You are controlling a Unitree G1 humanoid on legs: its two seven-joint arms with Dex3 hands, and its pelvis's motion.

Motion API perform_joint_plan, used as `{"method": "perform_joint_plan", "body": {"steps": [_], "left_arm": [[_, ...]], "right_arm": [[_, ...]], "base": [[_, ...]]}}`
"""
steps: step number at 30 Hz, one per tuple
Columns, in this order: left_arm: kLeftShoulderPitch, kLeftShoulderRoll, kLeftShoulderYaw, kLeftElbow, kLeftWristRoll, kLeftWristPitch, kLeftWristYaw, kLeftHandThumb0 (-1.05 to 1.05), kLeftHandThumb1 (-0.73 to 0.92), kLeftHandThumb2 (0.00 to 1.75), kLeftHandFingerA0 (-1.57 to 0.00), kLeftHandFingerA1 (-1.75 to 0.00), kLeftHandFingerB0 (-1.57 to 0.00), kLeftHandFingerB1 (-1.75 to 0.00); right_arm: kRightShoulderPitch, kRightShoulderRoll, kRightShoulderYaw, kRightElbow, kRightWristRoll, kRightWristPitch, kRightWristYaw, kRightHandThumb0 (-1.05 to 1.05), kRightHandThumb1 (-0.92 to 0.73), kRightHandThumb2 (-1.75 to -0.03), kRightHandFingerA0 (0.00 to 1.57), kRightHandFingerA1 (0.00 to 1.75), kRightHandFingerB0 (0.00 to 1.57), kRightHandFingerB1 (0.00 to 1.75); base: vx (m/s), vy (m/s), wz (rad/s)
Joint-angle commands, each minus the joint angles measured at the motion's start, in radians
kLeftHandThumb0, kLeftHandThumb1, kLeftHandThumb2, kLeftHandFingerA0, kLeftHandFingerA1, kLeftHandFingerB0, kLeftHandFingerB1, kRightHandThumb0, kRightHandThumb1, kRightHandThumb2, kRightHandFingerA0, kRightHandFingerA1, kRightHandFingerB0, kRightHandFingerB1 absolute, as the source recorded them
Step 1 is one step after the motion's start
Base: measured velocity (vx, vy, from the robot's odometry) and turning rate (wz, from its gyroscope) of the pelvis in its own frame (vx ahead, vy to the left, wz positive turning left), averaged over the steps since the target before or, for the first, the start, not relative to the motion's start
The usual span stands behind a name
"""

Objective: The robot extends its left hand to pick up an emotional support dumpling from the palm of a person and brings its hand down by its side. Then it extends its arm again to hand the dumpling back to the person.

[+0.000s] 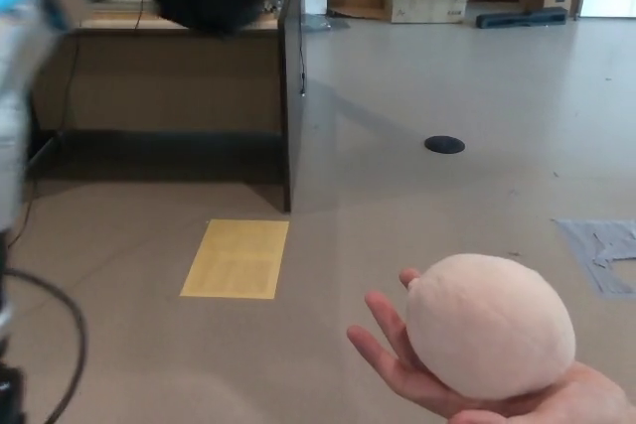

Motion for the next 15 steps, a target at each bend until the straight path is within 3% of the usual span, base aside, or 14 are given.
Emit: {"method": "perform_joint_plan", "body": {"steps": [1, 5, 6, 7, 8, 11, 12, 15], "left_arm": [[0.294, 0.072, 0.161, 0.010, -0.060, -0.051, 0.010, -0.96, 0.64, 1.01, 0.00, -0.02, 0.00, -0.02], [0.526, 0.054, 0.223, 0.064, -0.059, -0.182, -0.014, -0.95, 0.65, 0.99, 0.00, -0.04, 0.00, 0.00], [0.597, 0.042, 0.237, 0.074, -0.041, -0.217, -0.002, -0.89, 0.75, 0.63, 0.00, -0.14, 0.00, -0.11], [0.641, 0.036, 0.244, 0.080, -0.028, -0.240, 0.008, -0.89, 0.75, 0.63, 0.00, -0.14, 0.00, -0.11], [0.696, 0.030, 0.249, 0.091, -0.004, -0.284, 0.022, -0.93, 0.61, 0.82, 0.00, -0.17, 0.00, -0.09], [0.755, 0.026, 0.250, 0.104, 0.019, -0.344, 0.039, -0.93, 0.61, 0.82, 0.00, -0.17, 0.00, -0.09], [0.830, -0.002, 0.264, 0.149, 0.019, -0.394, 0.043, -0.87, 0.59, 1.01, 0.00, -0.18, 0.00, -0.12], [0.992, -0.065, 0.287, 0.252, 0.025, -0.487, 0.077, -0.87, 0.57, 0.98, -0.01, -0.16, -0.01, -0.11]], "right_arm": [[0.058, -0.015, -0.005, -0.007, 0.002, -0.009, -0.014, -0.74, -0.76, -0.64, 0.50, 0.37, 0.40, 0.33], [0.101, -0.011, -0.007, -0.017, 0.006, -0.023, -0.016, -0.76, -0.75, -0.64, 0.52, 0.37, 0.40, 0.33], [0.110, -0.009, -0.009, -0.016, 0.009, -0.026, -0.014, -0.77, -0.61, -0.96, 0.43, 0.51, 0.35, 0.47], [0.114, -0.008, -0.010, -0.016, 0.011, -0.027, -0.012, -0.77, -0.61, -0.96, 0.43, 0.51, 0.35, 0.47], [0.123, -0.008, -0.008, -0.017, 0.009, -0.029, -0.013, -0.76, -0.76, -0.64, 0.51, 0.37, 0.40, 0.33], [0.135, -0.008, -0.006, -0.022, 0.006, -0.031, -0.016, -0.76, -0.76, -0.64, 0.51, 0.37, 0.40, 0.33], [0.147, -0.008, -0.005, -0.026, 0.005, -0.030, -0.017, -0.76, -0.76, -0.64, 0.50, 0.37, 0.40, 0.33], [0.169, -0.007, -0.003, -0.028, 0.001, -0.032, -0.024, -0.76, -0.76, -0.64, 0.50, 0.38, 0.41, 0.34]], "base": [[0.00, 0.000, 0.00], [0.00, 0.000, 0.00], [0.00, 0.000, 0.00], [0.00, 0.000, 0.00], [0.00, 0.000, 0.00], [0.00, 0.000, 0.00], [0.00, 0.000, 0.00], [0.00, 0.000, 0.00]]}}
